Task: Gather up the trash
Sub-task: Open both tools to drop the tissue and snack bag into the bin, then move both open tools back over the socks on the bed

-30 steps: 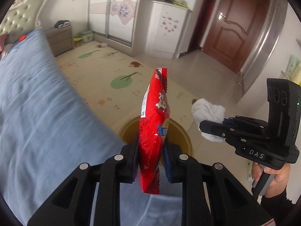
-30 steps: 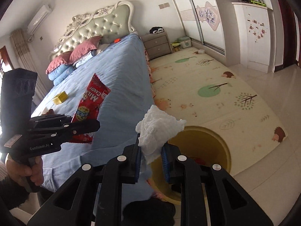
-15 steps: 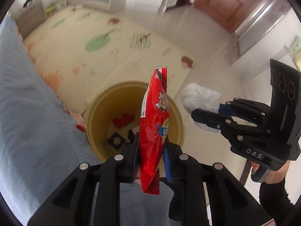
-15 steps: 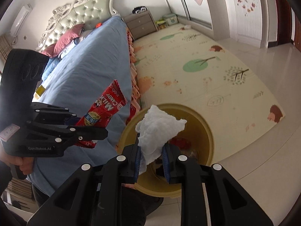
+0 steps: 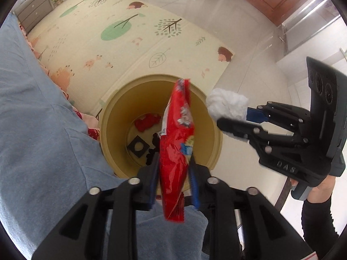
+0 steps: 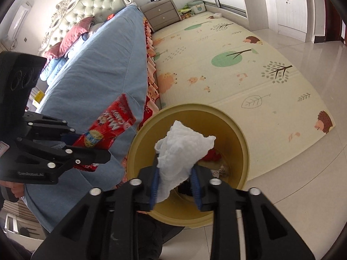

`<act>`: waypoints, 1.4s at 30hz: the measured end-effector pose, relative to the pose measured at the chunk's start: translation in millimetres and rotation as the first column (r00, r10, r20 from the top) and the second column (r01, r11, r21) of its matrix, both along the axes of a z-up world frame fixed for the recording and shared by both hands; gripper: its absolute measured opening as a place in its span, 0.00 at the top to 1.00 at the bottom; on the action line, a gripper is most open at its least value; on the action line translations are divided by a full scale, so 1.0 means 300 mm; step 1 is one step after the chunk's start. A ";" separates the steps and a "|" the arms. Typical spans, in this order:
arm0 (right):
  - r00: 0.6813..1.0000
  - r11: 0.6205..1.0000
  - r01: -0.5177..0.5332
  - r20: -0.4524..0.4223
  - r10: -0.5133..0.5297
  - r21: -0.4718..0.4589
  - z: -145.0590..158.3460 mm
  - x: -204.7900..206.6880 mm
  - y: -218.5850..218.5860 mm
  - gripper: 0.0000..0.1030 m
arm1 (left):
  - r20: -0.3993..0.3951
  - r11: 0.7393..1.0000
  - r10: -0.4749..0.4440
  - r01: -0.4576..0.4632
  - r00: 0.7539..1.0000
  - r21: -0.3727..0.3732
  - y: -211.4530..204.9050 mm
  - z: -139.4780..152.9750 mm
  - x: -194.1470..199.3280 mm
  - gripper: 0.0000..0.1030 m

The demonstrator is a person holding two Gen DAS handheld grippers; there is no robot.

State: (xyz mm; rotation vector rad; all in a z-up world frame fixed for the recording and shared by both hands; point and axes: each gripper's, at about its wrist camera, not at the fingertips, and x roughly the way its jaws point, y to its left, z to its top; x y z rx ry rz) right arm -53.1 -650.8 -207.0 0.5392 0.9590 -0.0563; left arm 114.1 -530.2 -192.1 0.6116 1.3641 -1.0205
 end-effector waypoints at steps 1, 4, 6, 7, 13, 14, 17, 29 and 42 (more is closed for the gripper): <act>1.000 1.000 0.003 -0.007 -0.003 0.002 -0.001 0.001 -0.002 0.44 | -0.021 1.000 0.017 -0.017 1.000 0.006 0.000 -0.004 0.010 0.23; 1.000 1.000 0.019 -0.009 -0.019 0.008 -0.003 -0.001 -0.002 0.41 | -0.033 1.000 0.030 -0.030 0.999 -0.005 0.000 0.006 0.013 0.12; 1.000 1.000 0.020 -0.014 -0.020 0.005 -0.005 -0.006 0.002 0.41 | -0.018 1.000 0.022 -0.022 1.000 0.002 -0.001 0.002 0.003 0.12; 1.000 1.000 0.014 -0.019 -0.014 0.002 -0.005 -0.009 0.007 0.41 | -0.016 1.000 0.022 -0.022 1.000 0.001 -0.003 0.002 0.002 0.12; 0.999 0.999 0.004 -0.032 -0.005 -0.032 0.006 -0.016 0.016 0.41 | -0.020 1.000 0.024 -0.025 1.000 -0.007 -0.003 0.004 0.005 0.12; 0.999 0.999 0.005 -0.032 -0.006 -0.032 0.007 -0.018 0.017 0.41 | -0.020 1.000 0.024 -0.024 1.000 -0.007 -0.005 0.001 0.005 0.12; 0.999 0.999 0.004 -0.035 -0.006 -0.038 0.012 -0.022 0.020 0.41 | -0.023 1.000 0.025 -0.025 0.999 -0.011 -0.004 0.004 0.006 0.12; 0.999 0.998 0.021 -0.049 -0.024 -0.057 0.039 -0.039 0.040 0.41 | -0.033 0.999 0.020 -0.022 0.999 -0.048 0.002 0.013 0.006 0.12; 0.998 0.982 0.063 0.030 -0.058 -0.181 0.205 -0.084 0.147 0.42 | 0.029 0.958 0.054 -0.044 0.998 -0.285 0.124 0.162 -0.008 0.12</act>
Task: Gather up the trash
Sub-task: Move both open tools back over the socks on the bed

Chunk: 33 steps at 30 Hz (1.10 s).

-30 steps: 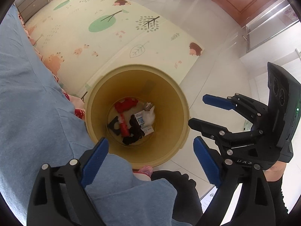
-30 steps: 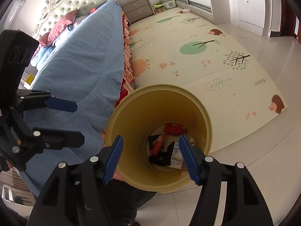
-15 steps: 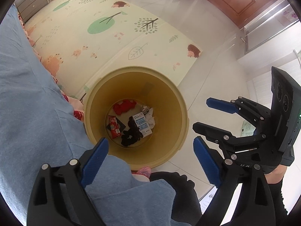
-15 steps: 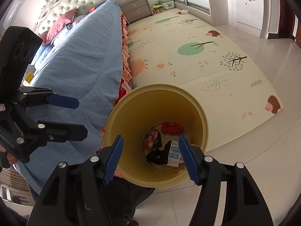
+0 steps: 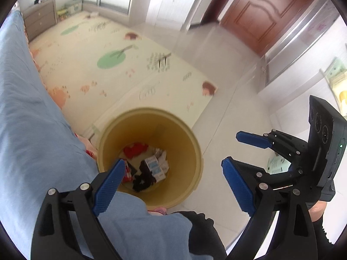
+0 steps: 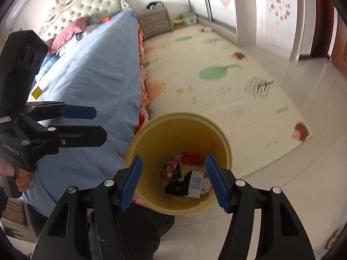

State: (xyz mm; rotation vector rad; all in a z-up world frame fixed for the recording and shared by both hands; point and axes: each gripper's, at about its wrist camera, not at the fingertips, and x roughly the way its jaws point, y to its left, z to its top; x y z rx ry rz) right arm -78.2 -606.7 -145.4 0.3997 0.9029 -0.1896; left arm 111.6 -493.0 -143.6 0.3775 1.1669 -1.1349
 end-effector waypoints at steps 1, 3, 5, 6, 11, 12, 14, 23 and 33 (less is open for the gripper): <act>1.000 1.000 0.001 0.026 -0.001 -0.012 0.023 -0.006 0.018 0.40 | 0.012 0.999 0.012 -0.011 1.000 -0.030 0.031 0.023 -0.002 0.12; 0.998 1.000 -0.002 0.068 0.004 -0.031 0.061 -0.011 0.052 0.37 | 0.039 0.996 0.046 -0.043 0.998 -0.077 0.101 0.062 -0.002 0.11; 0.994 0.998 -0.010 0.108 0.016 -0.056 0.096 -0.005 0.096 0.35 | 0.065 0.988 0.106 -0.098 0.992 -0.123 0.194 0.100 0.010 0.08; 0.991 0.997 -0.019 0.128 0.028 -0.071 0.114 -0.001 0.121 0.34 | 0.079 0.981 0.141 -0.129 0.987 -0.143 0.240 0.117 0.017 0.05; 0.971 0.992 -0.097 0.211 0.113 -0.084 0.176 0.054 0.269 0.29 | 0.193 0.927 0.342 -0.295 0.920 -0.233 0.508 0.190 0.039 0.04; 0.966 0.990 -0.110 0.225 0.127 -0.085 0.183 0.066 0.296 0.27 | 0.216 0.915 0.373 -0.318 0.902 -0.249 0.556 0.205 0.037 0.04; 0.953 0.986 -0.146 0.254 0.163 -0.083 0.197 0.097 0.359 0.25 | 0.270 0.892 0.429 -0.356 0.862 -0.281 0.660 0.239 0.031 0.04; 0.882 0.950 -0.296 0.351 0.313 -0.105 0.281 0.249 0.707 0.11 | 0.413 0.785 0.618 -0.499 0.669 -0.367 1.099 0.344 0.043 0.04; 0.817 0.895 -0.405 0.366 0.446 -0.186 0.330 0.372 1.042 0.08 | 0.480 0.725 0.687 -0.566 0.546 -0.393 1.398 0.355 0.068 0.04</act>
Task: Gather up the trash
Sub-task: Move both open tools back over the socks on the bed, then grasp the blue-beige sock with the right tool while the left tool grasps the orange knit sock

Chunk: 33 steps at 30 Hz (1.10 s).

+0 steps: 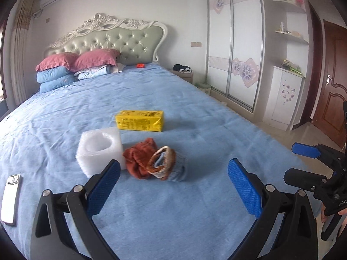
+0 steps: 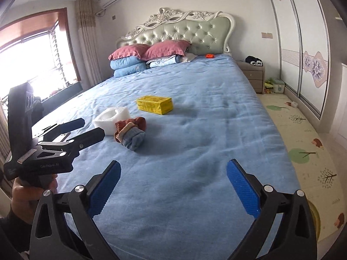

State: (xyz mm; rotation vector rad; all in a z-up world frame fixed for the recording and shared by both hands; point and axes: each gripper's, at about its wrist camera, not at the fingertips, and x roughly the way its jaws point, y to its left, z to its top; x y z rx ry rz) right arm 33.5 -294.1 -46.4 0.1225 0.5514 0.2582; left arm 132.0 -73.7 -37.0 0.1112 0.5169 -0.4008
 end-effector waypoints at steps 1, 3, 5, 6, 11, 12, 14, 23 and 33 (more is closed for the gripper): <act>1.000 1.000 -0.009 0.004 0.009 -0.012 0.000 0.010 0.027 0.08 | 0.004 1.000 0.008 -0.008 1.000 -0.001 0.024 0.003 0.005 0.04; 1.000 0.999 -0.028 0.012 0.028 -0.033 0.006 0.035 0.079 0.08 | 0.004 1.000 0.021 -0.021 1.000 -0.007 0.067 -0.006 0.009 0.04; 0.999 0.998 -0.043 0.020 0.044 -0.053 0.008 0.064 0.124 0.08 | 0.001 0.999 0.035 -0.035 0.999 -0.014 0.110 -0.010 0.020 0.04; 0.998 0.996 -0.050 0.025 0.052 -0.067 0.006 0.078 0.144 0.08 | -0.002 0.999 0.042 -0.042 0.999 -0.016 0.127 -0.014 0.026 0.04; 0.997 0.993 -0.078 -0.011 0.077 -0.086 -0.012 0.143 0.215 0.09 | -0.026 0.996 0.073 -0.074 0.997 -0.043 0.236 -0.043 0.059 0.04; 0.996 0.993 -0.084 -0.019 0.083 -0.085 -0.017 0.154 0.222 0.09 | -0.031 0.996 0.076 -0.077 0.997 -0.048 0.252 -0.048 0.062 0.04; 0.995 0.991 -0.096 -0.034 0.093 -0.097 -0.020 0.175 0.247 0.12 | -0.040 0.995 0.077 -0.079 0.996 -0.059 0.277 -0.053 0.071 0.04; 0.975 0.967 -0.187 -0.155 0.161 -0.171 -0.075 0.339 0.372 0.21 | -0.096 0.991 0.064 -0.075 0.993 -0.111 0.327 -0.080 0.122 0.04; 0.935 0.973 -0.227 -0.286 0.211 -0.026 -0.139 0.482 0.361 0.66 | -0.141 0.993 0.060 -0.073 0.988 -0.091 0.291 -0.118 0.152 0.04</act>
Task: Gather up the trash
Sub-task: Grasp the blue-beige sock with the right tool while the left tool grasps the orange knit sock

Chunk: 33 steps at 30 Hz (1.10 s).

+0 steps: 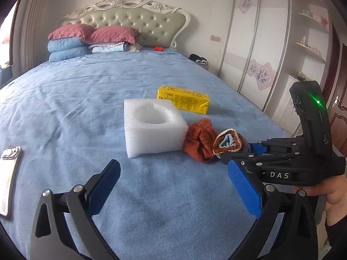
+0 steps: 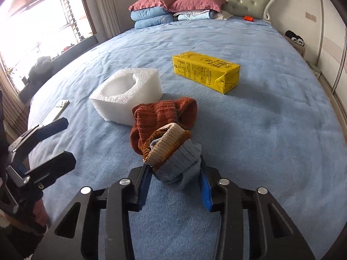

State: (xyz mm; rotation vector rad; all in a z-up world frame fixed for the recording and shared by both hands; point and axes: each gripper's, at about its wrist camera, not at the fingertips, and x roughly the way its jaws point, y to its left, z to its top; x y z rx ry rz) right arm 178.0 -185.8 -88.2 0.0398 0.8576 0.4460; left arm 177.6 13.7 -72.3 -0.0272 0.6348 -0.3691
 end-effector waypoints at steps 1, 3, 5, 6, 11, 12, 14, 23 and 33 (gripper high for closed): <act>1.000 1.000 0.009 0.004 -0.009 0.018 0.005 -0.006 -0.015 0.67 | -0.004 1.000 -0.005 0.005 1.000 -0.003 -0.010 -0.001 0.004 0.04; 0.999 0.999 0.042 0.027 -0.043 0.033 0.023 -0.028 -0.054 0.67 | -0.013 1.000 -0.012 0.012 1.000 -0.011 -0.027 -0.001 0.010 0.04; 0.997 0.996 0.063 0.036 -0.065 0.062 0.038 -0.046 -0.100 0.67 | -0.024 1.000 -0.018 0.018 1.000 -0.016 -0.053 -0.001 0.021 0.04; 0.997 0.995 0.069 0.041 -0.072 0.073 0.046 -0.056 -0.124 0.67 | -0.031 1.000 -0.019 0.019 0.999 -0.013 -0.070 0.000 0.027 0.04; 0.995 0.994 0.075 0.060 -0.080 0.085 0.069 -0.105 -0.197 0.67 | -0.057 1.000 -0.023 0.024 0.998 0.020 -0.172 -0.004 0.052 0.04; 0.995 0.994 0.070 0.066 -0.076 0.087 0.073 -0.116 -0.206 0.67 | -0.064 1.000 -0.018 0.019 0.998 0.023 -0.187 -0.008 0.060 0.04; 0.995 0.994 0.055 0.078 -0.062 0.092 0.081 -0.135 -0.216 0.67 | -0.088 1.000 -0.001 0.003 0.996 0.026 -0.215 -0.018 0.080 0.04; 0.991 0.989 0.029 0.127 -0.048 0.148 0.120 -0.186 -0.290 0.67 | -0.195 0.996 0.071 -0.060 0.978 0.061 -0.269 -0.064 0.184 0.33; 0.987 0.981 0.072 0.127 -0.096 0.180 0.117 -0.231 -0.379 0.67 | -0.192 0.997 0.080 -0.078 0.978 0.018 -0.257 -0.038 0.174 0.70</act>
